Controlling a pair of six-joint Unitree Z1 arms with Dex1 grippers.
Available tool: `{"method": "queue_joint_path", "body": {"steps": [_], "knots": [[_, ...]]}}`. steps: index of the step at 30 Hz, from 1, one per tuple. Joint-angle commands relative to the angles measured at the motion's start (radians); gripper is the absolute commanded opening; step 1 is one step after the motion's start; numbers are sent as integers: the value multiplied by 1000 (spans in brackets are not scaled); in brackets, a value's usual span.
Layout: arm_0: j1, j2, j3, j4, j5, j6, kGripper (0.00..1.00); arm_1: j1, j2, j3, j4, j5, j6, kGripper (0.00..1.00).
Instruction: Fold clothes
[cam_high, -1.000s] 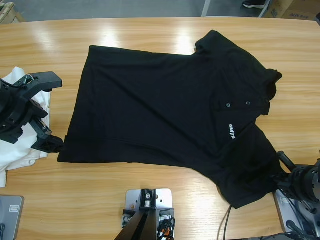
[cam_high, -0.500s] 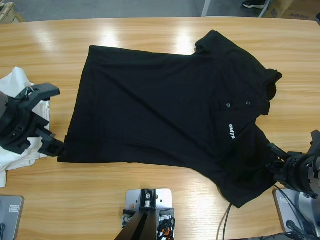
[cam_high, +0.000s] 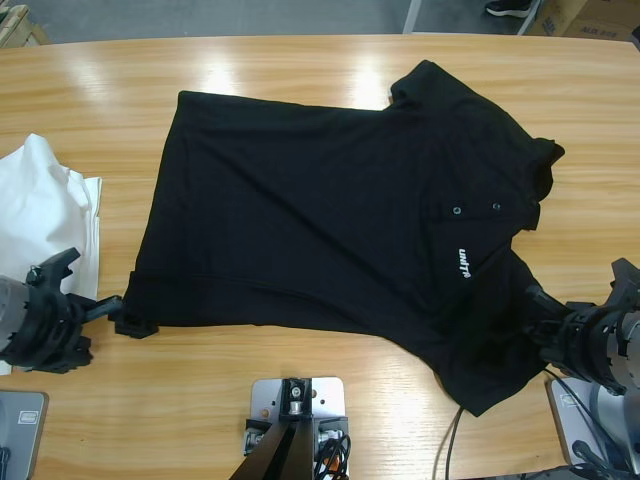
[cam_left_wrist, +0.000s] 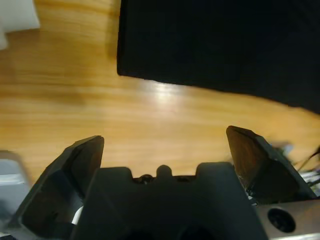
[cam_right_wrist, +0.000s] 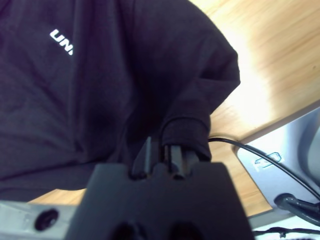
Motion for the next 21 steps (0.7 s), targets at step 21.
{"method": "queue_joint_path", "body": {"steps": [21], "knots": [[170,-34,14,-167,88,141,784,-4,46,28,-19,7,-36,0]]}}
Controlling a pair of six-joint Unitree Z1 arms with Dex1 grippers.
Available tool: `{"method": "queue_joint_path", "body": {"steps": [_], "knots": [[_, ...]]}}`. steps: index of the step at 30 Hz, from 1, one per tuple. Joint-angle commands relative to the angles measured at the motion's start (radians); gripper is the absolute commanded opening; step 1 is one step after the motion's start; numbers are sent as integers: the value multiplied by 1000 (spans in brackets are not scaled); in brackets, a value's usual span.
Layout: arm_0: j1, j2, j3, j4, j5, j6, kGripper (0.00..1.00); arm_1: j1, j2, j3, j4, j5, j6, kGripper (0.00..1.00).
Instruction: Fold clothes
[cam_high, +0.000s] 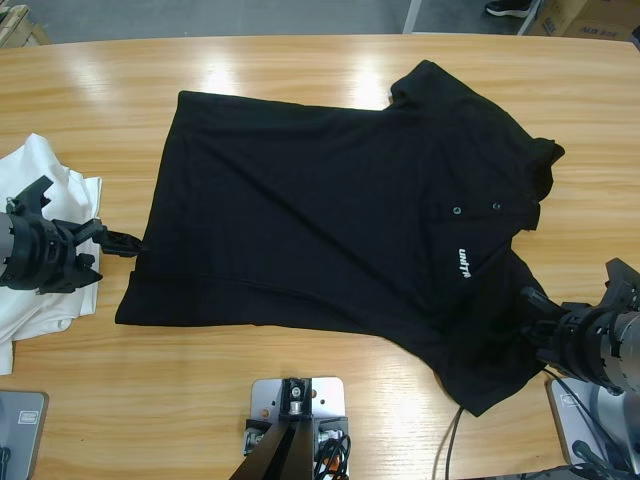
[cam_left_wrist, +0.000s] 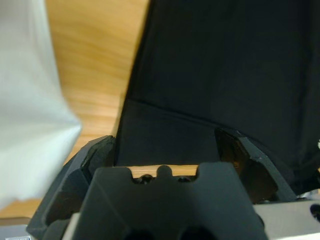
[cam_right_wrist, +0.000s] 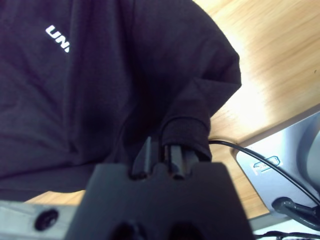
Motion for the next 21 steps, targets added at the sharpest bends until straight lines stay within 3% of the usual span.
{"method": "queue_joint_path", "body": {"steps": [1,9,21], "knots": [[15,4,59,-50,-69,20,784,-4,29,24,-10,9,-16,0],[8,-1,165,-71,-93,25,784,-4,40,25,-17,12,-16,0],[5,65,161,-184,-127,22,780,-4,59,25,-34,18,-16,0]]}}
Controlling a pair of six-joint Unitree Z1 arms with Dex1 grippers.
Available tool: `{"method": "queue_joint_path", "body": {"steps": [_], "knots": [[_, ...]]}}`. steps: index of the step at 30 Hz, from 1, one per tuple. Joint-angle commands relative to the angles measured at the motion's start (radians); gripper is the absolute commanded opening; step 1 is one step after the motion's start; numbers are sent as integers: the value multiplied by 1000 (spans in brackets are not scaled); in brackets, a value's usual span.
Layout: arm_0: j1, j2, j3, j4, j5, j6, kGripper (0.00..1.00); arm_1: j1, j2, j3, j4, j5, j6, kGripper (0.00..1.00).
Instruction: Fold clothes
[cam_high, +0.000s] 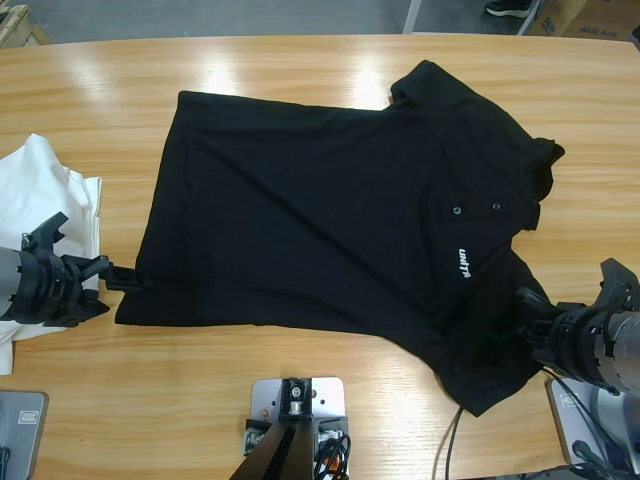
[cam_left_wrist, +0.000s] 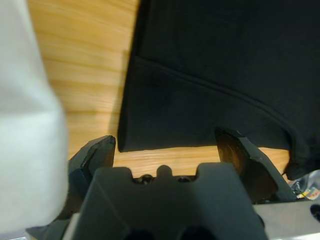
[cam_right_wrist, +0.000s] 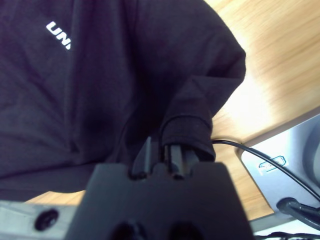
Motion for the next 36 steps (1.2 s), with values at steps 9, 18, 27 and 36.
{"method": "queue_joint_path", "body": {"steps": [9,18,27,36], "knots": [[-3,73,42,-73,-12,25,782,-4,41,39,-18,20,-9,0],[-3,85,39,-50,6,101,782,-4,39,46,-19,23,-7,0],[-30,139,33,-66,18,73,784,-4,49,48,-32,25,-7,0],[-32,121,9,-67,13,65,780,-3,54,53,-41,28,-7,0]]}}
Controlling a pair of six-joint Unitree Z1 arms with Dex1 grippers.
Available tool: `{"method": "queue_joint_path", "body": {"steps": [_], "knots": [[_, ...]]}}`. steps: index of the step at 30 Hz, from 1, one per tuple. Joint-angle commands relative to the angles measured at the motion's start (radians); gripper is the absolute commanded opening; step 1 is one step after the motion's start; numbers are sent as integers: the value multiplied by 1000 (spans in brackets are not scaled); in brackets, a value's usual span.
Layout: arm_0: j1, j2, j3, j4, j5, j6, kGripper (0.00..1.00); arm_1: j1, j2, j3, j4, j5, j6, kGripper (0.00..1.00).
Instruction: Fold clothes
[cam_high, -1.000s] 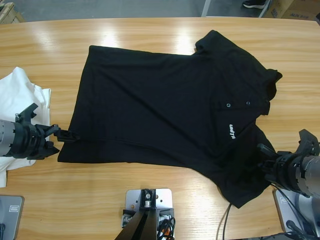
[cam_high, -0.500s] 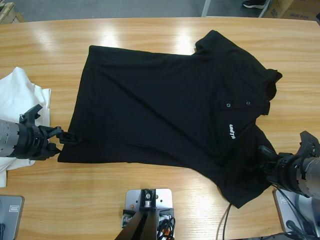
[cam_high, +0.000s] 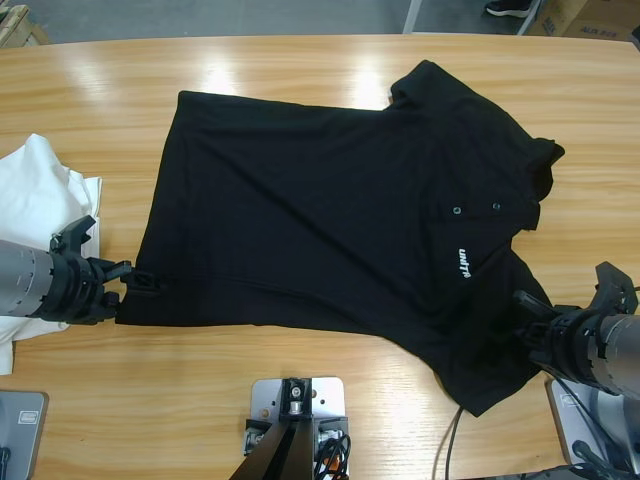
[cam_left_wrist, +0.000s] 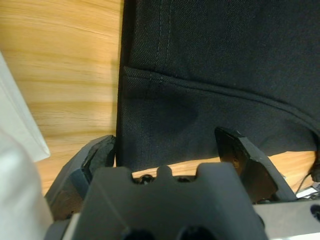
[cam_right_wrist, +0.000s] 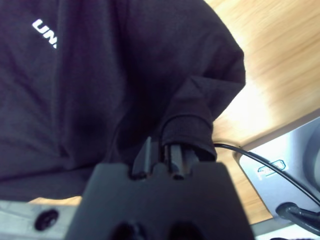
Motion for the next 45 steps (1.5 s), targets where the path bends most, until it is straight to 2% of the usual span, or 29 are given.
{"method": "queue_joint_path", "body": {"steps": [1,4,5,6,7,13,14,16,17,35,45], "knots": [[-11,20,0,-7,3,-7,780,-3,32,29,-13,23,-7,0],[-15,15,-4,-7,3,-9,777,-4,30,29,-13,23,-7,0],[-15,16,-4,-7,3,-9,742,-4,30,29,-13,23,-7,0],[-15,18,-3,-11,2,-9,616,-4,30,29,-13,23,-7,0],[-15,21,-2,-22,0,-9,544,-4,30,29,-13,23,-7,0],[-15,16,-6,-62,-5,-3,530,-4,30,32,-13,24,-7,0],[-15,20,-3,-62,-8,-1,468,-4,30,34,-13,25,-7,0],[-18,31,5,-62,-10,4,62,-4,27,36,-13,25,-7,0],[-19,34,11,-61,-11,5,0,-3,27,37,-13,25,-7,0],[-20,-19,84,-24,-56,-63,0,-4,-16,45,-28,6,-35,0],[-22,-50,66,-1,6,-50,0,-4,-8,46,-33,9,-44,0]]}}
